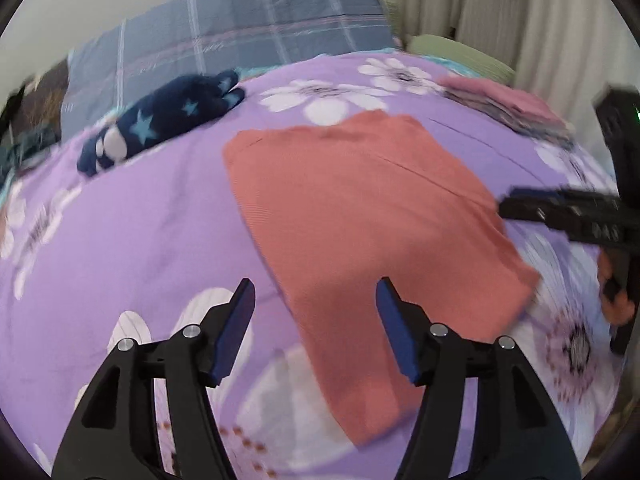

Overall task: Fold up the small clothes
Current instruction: 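Move both open grippers to the folded shirt's edge, then grasp the shirt edge with the left gripper while the right gripper grasps beside it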

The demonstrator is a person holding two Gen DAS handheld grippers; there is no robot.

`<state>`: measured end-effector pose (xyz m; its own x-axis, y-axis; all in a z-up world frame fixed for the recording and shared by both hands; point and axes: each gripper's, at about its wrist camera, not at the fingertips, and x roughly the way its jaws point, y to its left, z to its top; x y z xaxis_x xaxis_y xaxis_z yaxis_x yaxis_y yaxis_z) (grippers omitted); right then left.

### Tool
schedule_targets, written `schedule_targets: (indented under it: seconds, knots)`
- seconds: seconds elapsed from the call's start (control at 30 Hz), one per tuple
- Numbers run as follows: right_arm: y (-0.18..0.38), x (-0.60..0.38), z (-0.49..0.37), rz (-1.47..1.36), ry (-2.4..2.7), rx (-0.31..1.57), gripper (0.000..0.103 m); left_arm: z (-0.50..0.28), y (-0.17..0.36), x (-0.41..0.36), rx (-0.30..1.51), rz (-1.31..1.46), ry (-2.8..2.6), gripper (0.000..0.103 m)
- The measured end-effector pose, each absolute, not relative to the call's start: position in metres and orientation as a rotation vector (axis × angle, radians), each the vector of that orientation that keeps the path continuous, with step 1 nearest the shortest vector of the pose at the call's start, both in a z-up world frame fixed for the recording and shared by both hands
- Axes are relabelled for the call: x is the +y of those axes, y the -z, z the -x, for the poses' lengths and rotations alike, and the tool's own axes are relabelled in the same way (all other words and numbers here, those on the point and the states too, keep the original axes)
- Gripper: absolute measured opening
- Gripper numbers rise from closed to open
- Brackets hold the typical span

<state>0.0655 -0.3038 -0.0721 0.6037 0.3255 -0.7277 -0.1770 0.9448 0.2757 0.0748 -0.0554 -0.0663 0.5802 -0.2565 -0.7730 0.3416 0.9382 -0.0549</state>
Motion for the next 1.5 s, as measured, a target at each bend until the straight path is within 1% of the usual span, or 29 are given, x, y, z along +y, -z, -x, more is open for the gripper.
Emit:
schedule_targets:
  seconds: [0.2, 0.43, 0.67, 0.8, 1.0, 1.07, 1.17, 1.3, 1.33, 1.4, 1.43, 1.5]
  knots:
    - [0.084, -0.307, -0.093, -0.265, -0.333, 0.939, 0.058, -0.118, 0.084, -0.039, 0.974, 0.058, 0.414, 0.063]
    - [0.092, -0.303, -0.126, -0.291, -0.381, 0.958, 0.063, -0.147, 0.098, -0.044, 1.021, 0.114, 0.473, 0.063]
    - [0.099, -0.297, -0.151, -0.322, -0.408, 0.962, 0.063, -0.174, 0.109, -0.040, 1.060, 0.197, 0.553, 0.064]
    - [0.099, -0.300, -0.151, -0.357, -0.413, 0.983, 0.061, -0.174, 0.110, -0.040, 1.055, 0.197, 0.573, 0.064]
    - [0.098, -0.307, -0.127, -0.318, -0.443, 1.018, 0.059, -0.162, 0.111, -0.036, 1.034, 0.174, 0.614, 0.064]
    - [0.101, -0.308, -0.131, -0.330, -0.443, 1.027, 0.059, -0.167, 0.111, -0.037, 1.036, 0.184, 0.615, 0.064]
    - [0.104, -0.304, -0.144, -0.362, -0.440, 1.016, 0.063, -0.173, 0.112, -0.043, 1.030, 0.177, 0.610, 0.064]
    - [0.106, -0.298, -0.165, -0.373, -0.428, 0.993, 0.064, -0.183, 0.111, -0.049, 1.029, 0.167, 0.603, 0.064]
    - [0.106, -0.296, -0.170, -0.380, -0.424, 0.988, 0.064, -0.184, 0.111, -0.050, 1.030, 0.164, 0.600, 0.064]
    - [0.105, -0.292, -0.176, -0.384, -0.429, 0.988, 0.052, -0.186, 0.109, -0.054, 1.029, 0.145, 0.589, 0.064]
    - [0.105, -0.289, -0.176, -0.387, -0.434, 0.999, 0.046, -0.186, 0.108, -0.054, 1.028, 0.133, 0.584, 0.061]
    - [0.100, -0.283, -0.171, -0.343, -0.428, 0.978, 0.044, -0.182, 0.104, -0.057, 1.013, 0.103, 0.581, 0.057]
